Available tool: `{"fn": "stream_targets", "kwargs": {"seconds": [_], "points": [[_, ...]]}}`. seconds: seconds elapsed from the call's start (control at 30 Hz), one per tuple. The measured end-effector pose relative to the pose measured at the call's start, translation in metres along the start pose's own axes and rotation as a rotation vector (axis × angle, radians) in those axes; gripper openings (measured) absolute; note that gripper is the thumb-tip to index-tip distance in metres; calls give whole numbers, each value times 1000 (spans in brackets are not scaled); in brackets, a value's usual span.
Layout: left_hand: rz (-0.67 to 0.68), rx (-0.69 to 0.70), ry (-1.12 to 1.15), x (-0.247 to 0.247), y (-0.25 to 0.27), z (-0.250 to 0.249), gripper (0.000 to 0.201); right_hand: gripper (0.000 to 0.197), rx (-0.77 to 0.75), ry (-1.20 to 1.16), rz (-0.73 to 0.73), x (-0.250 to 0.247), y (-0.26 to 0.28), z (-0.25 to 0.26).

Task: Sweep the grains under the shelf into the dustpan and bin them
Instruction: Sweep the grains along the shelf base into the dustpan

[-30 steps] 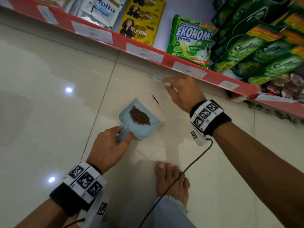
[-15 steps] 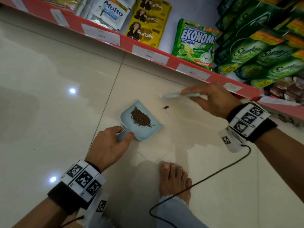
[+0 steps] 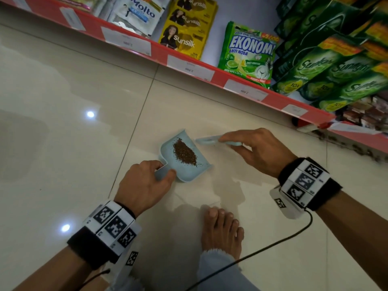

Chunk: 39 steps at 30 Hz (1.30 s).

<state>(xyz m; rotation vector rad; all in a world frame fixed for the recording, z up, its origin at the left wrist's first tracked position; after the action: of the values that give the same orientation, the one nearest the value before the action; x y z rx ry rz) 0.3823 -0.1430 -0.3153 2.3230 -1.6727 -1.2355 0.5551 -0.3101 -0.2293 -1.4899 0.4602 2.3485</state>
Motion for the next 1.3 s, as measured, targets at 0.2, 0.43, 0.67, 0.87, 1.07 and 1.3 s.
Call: {"fn": "stream_targets", "kwargs": {"seconds": [0.2, 0.43, 0.67, 0.87, 1.07, 1.3], "points": [[42, -14, -70, 5, -6, -15, 38, 23, 303, 173, -257, -27, 7, -25], [73, -77, -124, 9, -9, -18, 47, 23, 301, -8, -56, 18, 5, 8], [68, -92, -122, 11, -9, -17, 54, 18, 342, 14, -348, -23, 4, 3], [56, -91, -113, 8, -7, -18, 43, 22, 344, 140, -38, 14, -6, 16], [64, -97, -100, 5, -4, -16, 44, 16, 303, -135, -258, -6, -5, 26], [59, -93, -125, 2, -2, -16, 42, 20, 394, 137, -103, 12, -4, 16]]}}
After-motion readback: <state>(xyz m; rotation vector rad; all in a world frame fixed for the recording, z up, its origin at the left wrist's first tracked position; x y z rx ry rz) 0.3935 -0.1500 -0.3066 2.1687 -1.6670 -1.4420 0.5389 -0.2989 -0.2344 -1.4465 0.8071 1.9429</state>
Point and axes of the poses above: each hand's wrist, its own y-axis away from the middle knuckle, its own x-axis out of the palm, z = x × y, the point moved 8 cm from there along -y, towards the middle knuckle, and after that the axes turned 1 degree about y, right-handed, at the moved point
